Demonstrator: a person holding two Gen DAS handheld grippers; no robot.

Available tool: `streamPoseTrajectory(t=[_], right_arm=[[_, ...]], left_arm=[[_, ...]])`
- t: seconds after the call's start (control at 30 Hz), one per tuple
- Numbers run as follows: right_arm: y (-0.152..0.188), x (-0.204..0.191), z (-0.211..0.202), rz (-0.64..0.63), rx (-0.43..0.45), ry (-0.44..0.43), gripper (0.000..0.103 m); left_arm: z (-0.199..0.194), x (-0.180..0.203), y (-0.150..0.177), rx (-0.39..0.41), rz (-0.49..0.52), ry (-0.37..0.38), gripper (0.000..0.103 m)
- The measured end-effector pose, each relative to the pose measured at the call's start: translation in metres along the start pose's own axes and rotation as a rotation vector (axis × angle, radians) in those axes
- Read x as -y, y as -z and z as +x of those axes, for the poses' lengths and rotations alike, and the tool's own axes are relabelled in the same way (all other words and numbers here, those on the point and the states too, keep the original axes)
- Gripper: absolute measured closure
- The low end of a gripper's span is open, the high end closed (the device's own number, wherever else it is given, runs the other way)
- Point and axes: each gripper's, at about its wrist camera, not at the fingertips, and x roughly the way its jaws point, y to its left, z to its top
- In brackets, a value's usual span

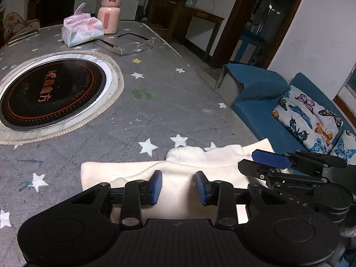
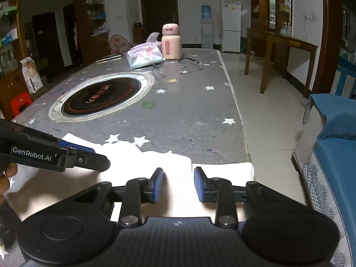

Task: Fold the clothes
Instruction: 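Lower the folded bundle onto the table and open both grippers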

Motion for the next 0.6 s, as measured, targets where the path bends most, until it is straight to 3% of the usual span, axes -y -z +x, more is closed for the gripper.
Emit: streamPoseTrajectory(t=[0.23, 0.6], right_arm=[[0.007, -0.008, -0.035, -0.024, 0.015, -0.021, 0.063], [0.057, -0.032, -0.072, -0.065, 0.022, 0.014, 0.047]], left_arm=[[-0.030, 0.011, 0.015, 0.029, 0.033, 0.042, 0.066], [-0.062, 0.020, 0.065, 0.045, 0.065, 0.050, 0.066]])
